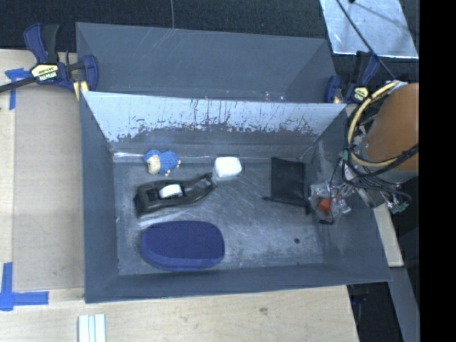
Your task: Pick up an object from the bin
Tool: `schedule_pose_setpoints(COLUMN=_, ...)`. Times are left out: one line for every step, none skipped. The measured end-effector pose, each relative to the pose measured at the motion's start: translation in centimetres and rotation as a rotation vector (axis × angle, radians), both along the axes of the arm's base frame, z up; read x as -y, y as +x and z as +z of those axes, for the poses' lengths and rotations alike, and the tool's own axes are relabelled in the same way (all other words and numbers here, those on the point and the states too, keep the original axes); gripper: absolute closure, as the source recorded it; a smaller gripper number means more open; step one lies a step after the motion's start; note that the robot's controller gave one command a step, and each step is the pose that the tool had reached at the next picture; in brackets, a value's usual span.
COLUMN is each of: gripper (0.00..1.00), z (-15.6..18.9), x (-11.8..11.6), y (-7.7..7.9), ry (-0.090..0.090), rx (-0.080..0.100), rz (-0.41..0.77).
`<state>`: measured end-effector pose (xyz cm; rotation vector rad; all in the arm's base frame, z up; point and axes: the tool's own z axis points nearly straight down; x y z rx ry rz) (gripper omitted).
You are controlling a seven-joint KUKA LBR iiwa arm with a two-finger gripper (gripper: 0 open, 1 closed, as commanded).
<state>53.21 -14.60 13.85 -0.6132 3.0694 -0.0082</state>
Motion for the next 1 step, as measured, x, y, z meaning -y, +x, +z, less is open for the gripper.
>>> schedule_pose_setpoints(gripper=1.0, z=8.05, x=-0.25, y=-0.23, ry=0.0, rx=0.0, rz=0.0)
